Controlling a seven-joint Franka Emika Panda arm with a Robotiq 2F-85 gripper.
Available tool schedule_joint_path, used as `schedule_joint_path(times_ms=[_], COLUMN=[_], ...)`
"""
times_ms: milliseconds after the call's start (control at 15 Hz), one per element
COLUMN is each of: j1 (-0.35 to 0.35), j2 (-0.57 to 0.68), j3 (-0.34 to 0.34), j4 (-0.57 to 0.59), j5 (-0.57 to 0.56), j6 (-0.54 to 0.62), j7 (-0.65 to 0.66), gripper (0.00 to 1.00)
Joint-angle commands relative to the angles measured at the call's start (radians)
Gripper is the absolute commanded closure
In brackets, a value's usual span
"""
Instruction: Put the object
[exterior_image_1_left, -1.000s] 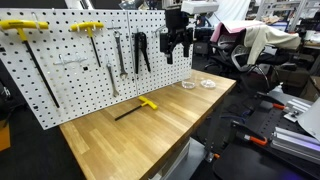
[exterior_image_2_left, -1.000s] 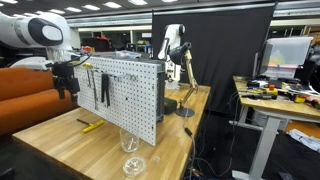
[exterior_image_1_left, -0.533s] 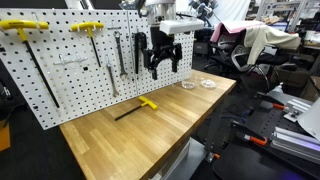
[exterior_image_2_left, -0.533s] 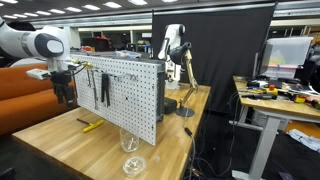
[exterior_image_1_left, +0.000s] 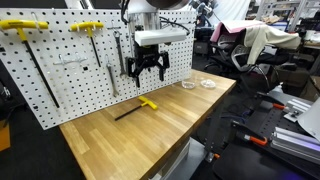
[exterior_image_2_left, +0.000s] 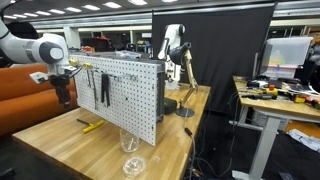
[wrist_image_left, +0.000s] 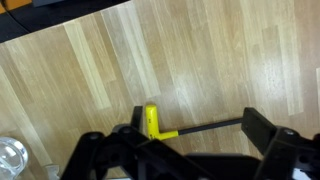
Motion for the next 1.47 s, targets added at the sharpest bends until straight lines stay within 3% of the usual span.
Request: schedule_joint_path(times_ms=[0, 200, 333, 533, 800, 867, 1000, 1400], j1=[0.011, 0.013, 0.018, 0.071, 0.140, 0.103, 0.115, 0.117], j2=[-0.002, -0.002, 0.018, 0.041, 0.036, 0.036, 0.036, 0.036], j3=[-0.012, -0.012, -0.002, -0.037, -0.098, -0.061, -0.070, -0.075], j4=[0.000, 0.000, 0.015, 0.047, 0.044, 0.043, 0.042, 0.042], j5=[0.007, 0.007, 0.045, 0.038, -0.054, -0.026, -0.046, -0.047], j6=[-0.003, -0.002, 0.080, 0.159, 0.136, 0.141, 0.141, 0.141], j7=[-0.006, -0.006, 0.020, 0.196, 0.479, 0.394, 0.454, 0.461], gripper=[0.00, 0.00, 0.00, 0.00, 0.00, 0.00, 0.00, 0.00])
